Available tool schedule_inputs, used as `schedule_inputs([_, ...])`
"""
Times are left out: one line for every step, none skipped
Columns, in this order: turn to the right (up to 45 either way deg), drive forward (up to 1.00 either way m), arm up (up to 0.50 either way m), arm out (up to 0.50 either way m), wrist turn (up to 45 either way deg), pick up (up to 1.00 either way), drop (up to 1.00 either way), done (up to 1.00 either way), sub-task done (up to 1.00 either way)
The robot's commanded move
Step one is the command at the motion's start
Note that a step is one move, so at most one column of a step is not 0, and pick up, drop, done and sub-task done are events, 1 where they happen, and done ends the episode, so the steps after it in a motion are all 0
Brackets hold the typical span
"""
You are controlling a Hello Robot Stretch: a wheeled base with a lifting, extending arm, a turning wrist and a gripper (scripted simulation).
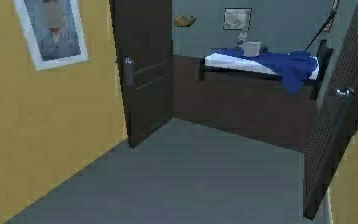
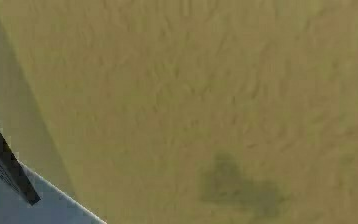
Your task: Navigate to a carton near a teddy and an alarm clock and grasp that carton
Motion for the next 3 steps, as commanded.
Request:
schedule_inputs([-45.0,0.0,0.0,0.0,0.0,0.0,0.0,0.0,0.0])
schedule_inputs([-12.0,0.0,0.0,0.0,0.0,0.0,0.0,0.0,0.0])
schedule_inputs([0.0,0.15,0.0,0.0,0.0,0.0,0.0,0.0,0.0])
